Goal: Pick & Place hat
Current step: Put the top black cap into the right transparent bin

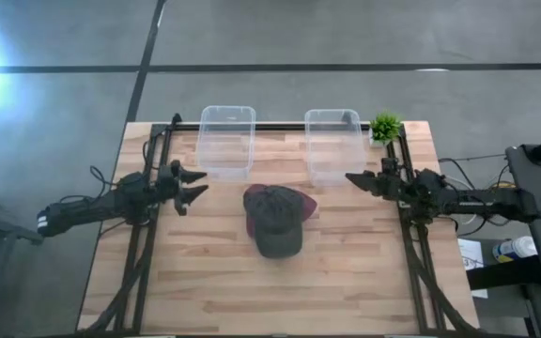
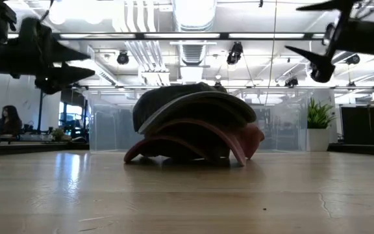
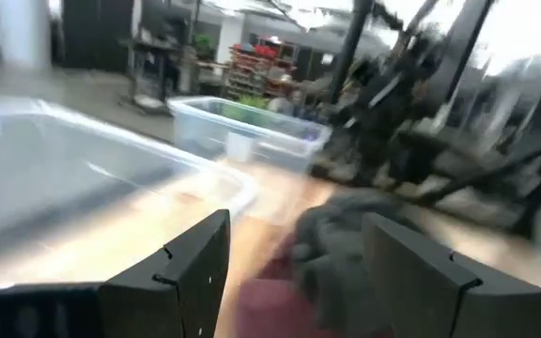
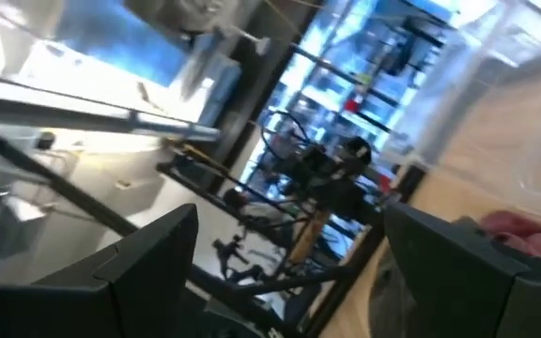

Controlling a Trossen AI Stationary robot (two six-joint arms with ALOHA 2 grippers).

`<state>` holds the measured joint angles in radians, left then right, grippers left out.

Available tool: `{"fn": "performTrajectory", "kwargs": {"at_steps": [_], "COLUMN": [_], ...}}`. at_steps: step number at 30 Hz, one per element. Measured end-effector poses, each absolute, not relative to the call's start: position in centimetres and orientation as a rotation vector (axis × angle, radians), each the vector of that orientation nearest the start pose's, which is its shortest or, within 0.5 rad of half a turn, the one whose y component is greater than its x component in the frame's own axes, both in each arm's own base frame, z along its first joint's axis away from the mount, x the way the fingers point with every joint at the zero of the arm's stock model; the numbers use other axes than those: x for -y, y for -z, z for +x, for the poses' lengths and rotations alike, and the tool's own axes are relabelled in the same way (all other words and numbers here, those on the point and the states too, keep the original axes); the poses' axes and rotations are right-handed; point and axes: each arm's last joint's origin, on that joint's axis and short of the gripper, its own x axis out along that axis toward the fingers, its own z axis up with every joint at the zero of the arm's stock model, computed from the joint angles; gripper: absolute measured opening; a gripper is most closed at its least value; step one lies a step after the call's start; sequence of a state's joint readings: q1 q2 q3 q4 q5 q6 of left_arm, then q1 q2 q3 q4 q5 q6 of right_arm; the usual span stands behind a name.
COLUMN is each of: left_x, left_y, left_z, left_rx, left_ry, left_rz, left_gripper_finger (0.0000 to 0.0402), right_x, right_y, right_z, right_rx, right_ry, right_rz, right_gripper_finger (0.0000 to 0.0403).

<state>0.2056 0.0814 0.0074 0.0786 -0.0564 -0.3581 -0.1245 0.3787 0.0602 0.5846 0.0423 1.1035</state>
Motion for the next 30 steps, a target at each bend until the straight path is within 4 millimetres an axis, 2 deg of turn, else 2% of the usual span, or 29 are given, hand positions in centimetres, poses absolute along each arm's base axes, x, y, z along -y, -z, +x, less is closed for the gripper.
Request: {"fn": "performTrajectory", "kwargs": {"at_steps": [3,6,8,14,18,23,27,30], "left_x": [-1.9,-1.9,-1.9,-1.9,-2.1,-1.9,-1.6,-1.4], "left_y": [-17.5,-18.2,-18.7,-19.5,-19.5,-20.2,-20.2,-19.9], "left_z": [10.0,9.9,9.8,9.6,9.6,9.4,9.4,9.7], "left_rx": [0.145,0.219,0.267,0.354,0.398,0.434,0.369,0.302], "left_ry": [-0.11,-0.06,-0.025,0.008,-0.048,0.037,0.129,0.152], "left_rz": [-0.766,-0.968,-1.026,-1.04,-1.07,-1.07,-1.058,-1.063], "left_gripper_finger": [0.0236,0.0236,0.0236,0.0236,0.0236,0.0236,0.0236,0.0236], "right_x": [1.5,1.3,1.1,0.0,-1.3,-4.1,-6.7,-7.9], "right_y": [-22.9,-24.6,-25.3,-26.8,-27.6,-26.7,-24.2,-22.2], "right_z": [13.4,15.6,16.9,19.4,20.5,22.3,23.5,24.8], "right_rx": [0.273,0.127,-0.009,-0.328,-0.451,-0.574,-0.683,-0.681], "right_ry": [0.012,0.081,0.132,0.242,0.305,0.274,0.32,0.336], "right_rz": [1.053,0.996,0.981,0.997,0.98,1.051,1.135,1.176], "right_gripper_finger": [0.0338,0.0338,0.0338,0.0338,0.0338,0.0338,0.0333,0.0331]}}
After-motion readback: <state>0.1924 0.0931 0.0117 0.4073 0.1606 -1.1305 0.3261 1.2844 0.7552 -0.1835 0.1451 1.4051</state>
